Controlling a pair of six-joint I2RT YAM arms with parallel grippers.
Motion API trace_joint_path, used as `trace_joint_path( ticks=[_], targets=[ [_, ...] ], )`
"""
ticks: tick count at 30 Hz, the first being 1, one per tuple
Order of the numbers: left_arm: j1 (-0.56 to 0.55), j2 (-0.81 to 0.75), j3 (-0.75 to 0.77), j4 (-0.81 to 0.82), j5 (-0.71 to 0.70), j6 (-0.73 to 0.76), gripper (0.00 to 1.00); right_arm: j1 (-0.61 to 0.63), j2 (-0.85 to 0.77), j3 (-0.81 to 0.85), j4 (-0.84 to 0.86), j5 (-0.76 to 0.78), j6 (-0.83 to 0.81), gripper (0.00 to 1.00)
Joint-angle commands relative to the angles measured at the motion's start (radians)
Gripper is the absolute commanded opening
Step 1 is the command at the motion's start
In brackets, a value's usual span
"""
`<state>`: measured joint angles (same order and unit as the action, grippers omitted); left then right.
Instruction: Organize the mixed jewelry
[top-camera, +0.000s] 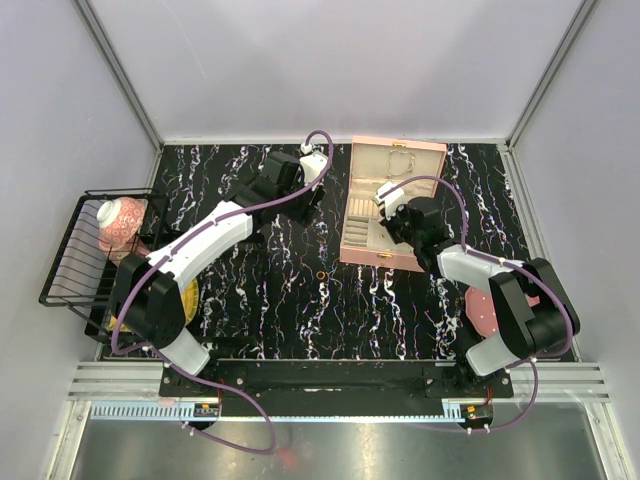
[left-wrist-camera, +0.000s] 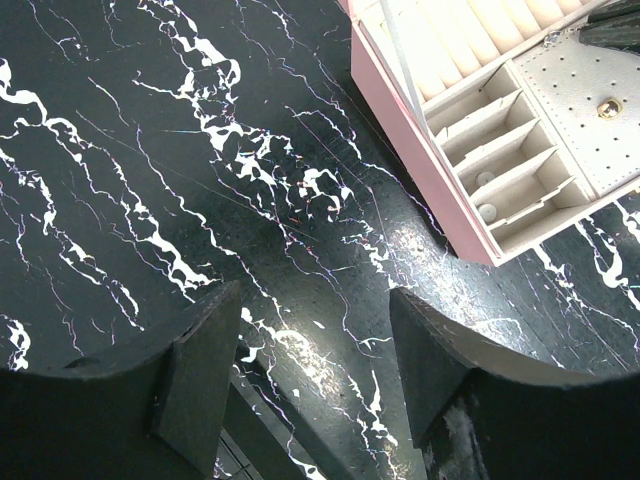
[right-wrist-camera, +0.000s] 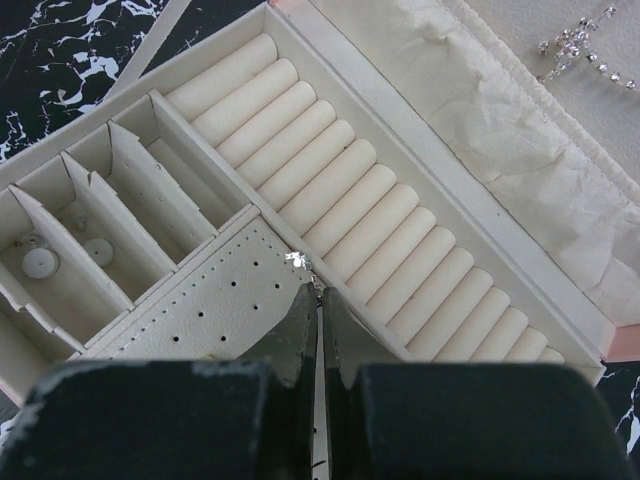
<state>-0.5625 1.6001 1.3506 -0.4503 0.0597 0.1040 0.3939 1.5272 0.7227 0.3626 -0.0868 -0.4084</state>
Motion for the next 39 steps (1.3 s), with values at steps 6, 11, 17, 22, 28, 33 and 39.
trace_joint_path(
  ticks=[6, 11, 17, 22, 28, 33, 39],
  targets=[
    [0.006, 0.004, 0.005, 0.05, 0.028, -0.009, 0.64, 0.011, -0.012, -0.002, 0.05, 0.03, -0.017, 0.01],
    [0.007, 0.001, 0.002, 0.05, 0.023, -0.007, 0.64, 0.011, -0.018, -0.011, 0.045, 0.025, -0.018, 0.01],
    [0.006, 0.0, -0.001, 0.05, 0.025, -0.007, 0.64, 0.013, -0.018, -0.022, 0.042, 0.024, -0.021, 0.01],
    [0.006, 0.003, -0.001, 0.053, 0.025, -0.009, 0.64, 0.011, -0.016, -0.028, 0.039, 0.021, -0.021, 0.01],
    [0.006, 0.001, -0.002, 0.051, 0.025, -0.007, 0.64, 0.013, -0.035, -0.043, 0.035, 0.018, -0.024, 0.01],
    [0.006, 0.001, -0.005, 0.055, 0.025, -0.01, 0.64, 0.013, -0.056, -0.058, 0.026, 0.012, -0.02, 0.02],
    [0.006, 0.001, -0.001, 0.055, 0.026, -0.012, 0.64, 0.014, -0.062, -0.059, 0.009, 0.009, -0.024, 0.06]
  ],
)
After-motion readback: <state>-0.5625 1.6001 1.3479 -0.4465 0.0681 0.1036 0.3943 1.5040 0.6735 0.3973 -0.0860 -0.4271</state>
